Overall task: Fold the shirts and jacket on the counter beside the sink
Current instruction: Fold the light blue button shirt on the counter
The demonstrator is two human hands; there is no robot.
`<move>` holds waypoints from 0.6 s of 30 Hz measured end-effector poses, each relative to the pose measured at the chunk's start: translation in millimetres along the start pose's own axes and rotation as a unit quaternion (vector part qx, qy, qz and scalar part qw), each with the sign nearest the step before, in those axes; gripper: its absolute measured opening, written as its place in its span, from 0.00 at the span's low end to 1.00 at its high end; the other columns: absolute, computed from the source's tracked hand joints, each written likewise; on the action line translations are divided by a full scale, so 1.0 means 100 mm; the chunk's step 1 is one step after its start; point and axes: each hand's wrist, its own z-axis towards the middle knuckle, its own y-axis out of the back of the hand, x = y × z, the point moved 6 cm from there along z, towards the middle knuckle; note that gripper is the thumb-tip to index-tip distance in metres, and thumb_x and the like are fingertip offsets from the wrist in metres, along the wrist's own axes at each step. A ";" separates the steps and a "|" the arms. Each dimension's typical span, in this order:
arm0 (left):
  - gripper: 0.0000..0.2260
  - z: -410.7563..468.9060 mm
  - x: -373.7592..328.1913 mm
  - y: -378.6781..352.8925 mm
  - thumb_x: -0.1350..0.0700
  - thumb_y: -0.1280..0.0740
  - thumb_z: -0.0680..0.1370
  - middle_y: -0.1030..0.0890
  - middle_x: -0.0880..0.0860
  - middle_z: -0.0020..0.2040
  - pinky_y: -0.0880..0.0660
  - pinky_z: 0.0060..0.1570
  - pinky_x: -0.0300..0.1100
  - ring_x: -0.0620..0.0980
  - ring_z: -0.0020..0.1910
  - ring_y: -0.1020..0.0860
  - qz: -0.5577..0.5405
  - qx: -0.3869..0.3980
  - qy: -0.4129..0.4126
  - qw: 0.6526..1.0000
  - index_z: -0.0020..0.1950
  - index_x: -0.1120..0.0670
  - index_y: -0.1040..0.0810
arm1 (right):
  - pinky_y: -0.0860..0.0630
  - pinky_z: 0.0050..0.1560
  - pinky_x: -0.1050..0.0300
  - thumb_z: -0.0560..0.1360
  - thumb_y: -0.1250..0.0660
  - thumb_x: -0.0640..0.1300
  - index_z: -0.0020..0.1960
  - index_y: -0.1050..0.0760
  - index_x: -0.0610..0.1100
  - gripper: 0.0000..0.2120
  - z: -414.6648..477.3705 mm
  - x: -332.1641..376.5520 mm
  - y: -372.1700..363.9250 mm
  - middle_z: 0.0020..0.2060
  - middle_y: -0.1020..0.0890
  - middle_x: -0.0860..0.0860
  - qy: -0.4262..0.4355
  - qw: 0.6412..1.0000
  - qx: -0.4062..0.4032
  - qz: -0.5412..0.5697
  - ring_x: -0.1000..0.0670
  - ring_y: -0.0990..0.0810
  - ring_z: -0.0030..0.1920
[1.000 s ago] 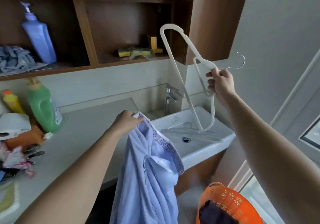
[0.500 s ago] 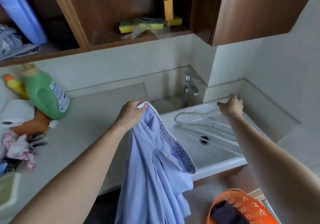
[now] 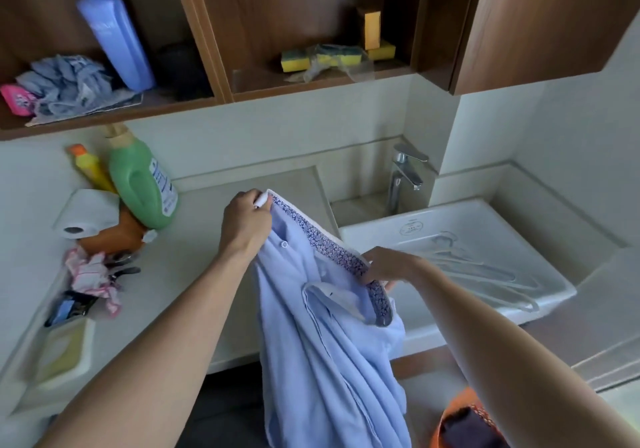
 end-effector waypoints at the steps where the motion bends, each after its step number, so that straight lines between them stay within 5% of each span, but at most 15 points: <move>1: 0.14 -0.07 0.07 0.14 0.53 0.38 0.82 0.26 0.51 0.34 0.36 0.31 0.41 0.54 0.36 0.30 -0.007 -0.016 0.002 1.000 0.38 0.57 0.29 | 0.17 0.37 0.54 0.73 0.30 0.40 0.59 0.23 0.40 0.14 -0.12 0.01 -0.01 0.47 0.17 0.43 -0.024 1.000 -0.013 -0.015 0.44 0.14 0.46; 5: 0.16 -0.47 0.40 0.70 0.51 0.38 0.81 0.26 0.51 0.32 0.35 0.37 0.46 0.60 0.38 0.29 -0.020 -0.036 0.016 0.999 0.35 0.56 0.32 | 0.17 0.33 0.53 0.78 0.45 0.37 0.58 0.28 0.33 0.12 -0.69 0.13 -0.09 0.47 0.19 0.39 -0.101 0.994 -0.044 -0.011 0.41 0.13 0.37; 8: 0.16 -0.85 0.63 1.05 0.54 0.38 0.81 0.28 0.50 0.32 0.35 0.39 0.46 0.62 0.40 0.27 -0.013 -0.019 0.004 1.000 0.33 0.53 0.35 | 0.24 0.30 0.63 0.77 0.42 0.31 0.62 0.27 0.38 0.15 -1.14 0.61 -0.12 0.52 0.18 0.40 -0.028 0.991 -0.130 -0.029 0.45 0.16 0.41; 11: 0.08 -1.18 0.82 1.43 0.59 0.39 0.79 0.22 0.52 0.38 0.34 0.39 0.44 0.64 0.47 0.23 -0.006 0.006 0.005 1.000 0.40 0.52 0.28 | 0.27 0.35 0.59 0.73 0.49 0.25 0.64 0.24 0.42 0.27 -1.57 1.18 -0.26 0.51 0.19 0.39 0.072 0.969 -0.235 -0.009 0.43 0.21 0.44; 14: 0.18 -1.41 0.90 1.83 0.65 0.39 0.75 0.20 0.54 0.58 0.34 0.47 0.40 0.53 0.52 0.25 -0.012 0.034 0.008 0.999 0.61 0.51 0.22 | 0.25 0.36 0.54 0.70 0.54 0.23 0.51 0.19 0.43 0.28 -1.92 1.57 -0.45 0.41 0.20 0.41 0.137 0.954 -0.221 0.150 0.45 0.22 0.39; 18: 0.16 -1.55 0.87 2.31 0.67 0.37 0.72 0.18 0.48 0.46 0.32 0.36 0.39 0.50 0.46 0.23 -0.089 0.082 0.023 0.992 0.49 0.48 0.19 | 0.19 0.41 0.48 0.67 0.53 0.25 0.42 0.17 0.41 0.27 -2.29 2.09 -0.56 0.40 0.17 0.39 0.171 0.944 -0.184 0.215 0.43 0.19 0.39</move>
